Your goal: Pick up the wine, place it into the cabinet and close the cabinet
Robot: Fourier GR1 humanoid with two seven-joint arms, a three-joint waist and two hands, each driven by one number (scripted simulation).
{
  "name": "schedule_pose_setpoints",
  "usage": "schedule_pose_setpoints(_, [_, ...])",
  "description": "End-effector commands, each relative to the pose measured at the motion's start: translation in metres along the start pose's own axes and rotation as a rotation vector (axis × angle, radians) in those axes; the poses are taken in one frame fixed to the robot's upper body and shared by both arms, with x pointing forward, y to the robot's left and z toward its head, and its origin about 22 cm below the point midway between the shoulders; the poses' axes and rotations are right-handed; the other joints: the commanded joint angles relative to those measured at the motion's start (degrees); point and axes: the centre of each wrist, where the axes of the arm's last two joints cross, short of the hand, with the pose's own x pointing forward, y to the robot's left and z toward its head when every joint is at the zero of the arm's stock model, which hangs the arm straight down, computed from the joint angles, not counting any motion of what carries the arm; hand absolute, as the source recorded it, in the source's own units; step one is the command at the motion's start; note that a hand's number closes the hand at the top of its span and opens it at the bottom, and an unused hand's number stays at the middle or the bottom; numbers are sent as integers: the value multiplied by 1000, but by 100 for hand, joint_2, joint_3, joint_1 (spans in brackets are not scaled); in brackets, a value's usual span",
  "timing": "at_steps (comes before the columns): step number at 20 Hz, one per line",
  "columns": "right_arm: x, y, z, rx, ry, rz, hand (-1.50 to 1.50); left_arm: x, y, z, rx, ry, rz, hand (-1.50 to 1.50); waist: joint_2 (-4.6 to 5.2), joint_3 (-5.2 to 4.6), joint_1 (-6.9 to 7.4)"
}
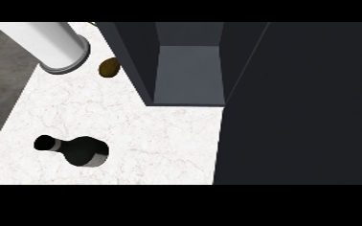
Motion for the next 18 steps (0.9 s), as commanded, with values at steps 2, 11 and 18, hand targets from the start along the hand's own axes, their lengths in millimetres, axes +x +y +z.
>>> schedule_pose_setpoints(2, [36,1,12,10,-46,-18,-150,36,-16,2,-28,-97,54,-150,11,1,-55])
schedule_pose_setpoints(11, [52,0,8,4,-53,7,-150,33,-27,-1,13,-42,59,-150,8,6,-68])
schedule_pose_setpoints(18, [54,1,7,10,-35,-8,-150,6,-11,-25,74,-54,29,-150,20,3,-58])
